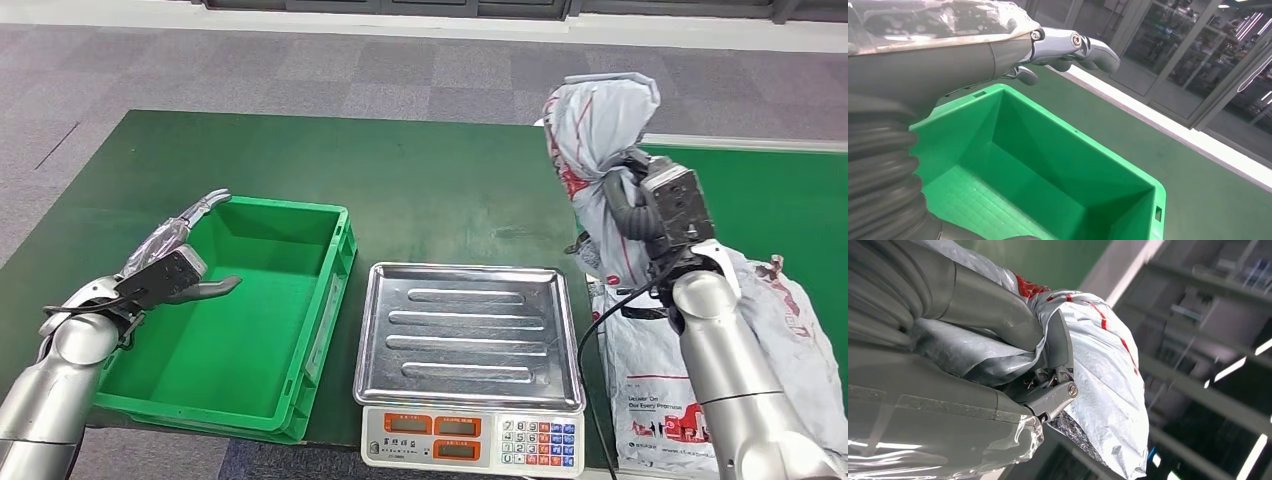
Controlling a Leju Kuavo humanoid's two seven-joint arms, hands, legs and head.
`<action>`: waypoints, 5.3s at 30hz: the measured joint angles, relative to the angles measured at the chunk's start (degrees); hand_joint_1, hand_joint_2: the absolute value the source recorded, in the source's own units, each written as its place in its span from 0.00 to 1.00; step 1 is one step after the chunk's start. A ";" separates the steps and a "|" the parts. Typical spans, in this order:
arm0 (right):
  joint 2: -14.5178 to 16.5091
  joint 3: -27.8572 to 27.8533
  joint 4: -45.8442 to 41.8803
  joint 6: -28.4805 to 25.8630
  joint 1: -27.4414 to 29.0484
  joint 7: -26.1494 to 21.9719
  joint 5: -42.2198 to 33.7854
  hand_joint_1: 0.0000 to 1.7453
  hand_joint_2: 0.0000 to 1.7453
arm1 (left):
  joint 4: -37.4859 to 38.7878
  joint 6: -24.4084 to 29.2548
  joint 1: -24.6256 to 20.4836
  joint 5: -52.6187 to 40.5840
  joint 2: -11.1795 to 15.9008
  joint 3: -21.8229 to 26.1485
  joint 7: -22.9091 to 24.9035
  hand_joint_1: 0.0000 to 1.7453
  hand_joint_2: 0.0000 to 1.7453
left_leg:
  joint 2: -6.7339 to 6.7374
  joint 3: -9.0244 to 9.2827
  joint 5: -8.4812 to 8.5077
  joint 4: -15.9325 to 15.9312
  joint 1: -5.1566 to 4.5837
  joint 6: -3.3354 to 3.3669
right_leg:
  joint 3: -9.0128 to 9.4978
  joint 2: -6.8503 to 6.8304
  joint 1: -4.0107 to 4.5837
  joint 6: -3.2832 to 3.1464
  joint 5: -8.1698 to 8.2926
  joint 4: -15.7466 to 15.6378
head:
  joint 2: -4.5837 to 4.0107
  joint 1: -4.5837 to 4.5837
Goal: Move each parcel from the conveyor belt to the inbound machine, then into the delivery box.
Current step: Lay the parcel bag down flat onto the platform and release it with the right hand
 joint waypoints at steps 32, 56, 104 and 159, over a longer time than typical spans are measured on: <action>6.25 11.71 -0.76 -0.18 0.82 -0.36 -1.90 1.00 1.00 | 3.97 0.38 -2.53 -0.50 -0.09 -1.67 -0.74 0.00 1.00 | -0.03 -0.01 0.00 -0.01 0.01 -0.01 | -0.03 0.00 -0.02 -0.02 -0.01 0.00 | 0.00 0.00; -2.30 20.68 -14.00 7.28 3.04 7.47 -18.79 1.00 1.00 | 3.93 0.62 -0.89 0.28 2.48 -1.45 -1.10 0.00 1.00 | -0.03 -0.01 -0.01 0.01 -0.01 0.01 | 0.00 -0.05 -0.03 0.01 0.01 0.00 | 0.00 0.00; -1.16 27.74 -12.23 10.11 -3.76 10.27 -23.08 1.00 1.00 | 3.93 0.67 0.69 0.47 2.05 -0.65 -2.08 0.00 1.00 | -0.08 -0.04 0.02 0.00 -0.01 -0.01 | 0.01 -0.08 -0.01 0.00 0.01 0.00 | 0.00 0.00; -4.48 27.74 -14.06 6.16 -4.47 8.75 -24.51 0.00 1.00 | 6.80 0.54 -0.79 -0.31 1.59 -0.65 -3.81 0.00 1.00 | -0.06 -0.03 0.02 0.01 -0.01 -0.01 | -0.01 -0.04 -0.01 -0.01 0.02 0.00 | 0.00 0.00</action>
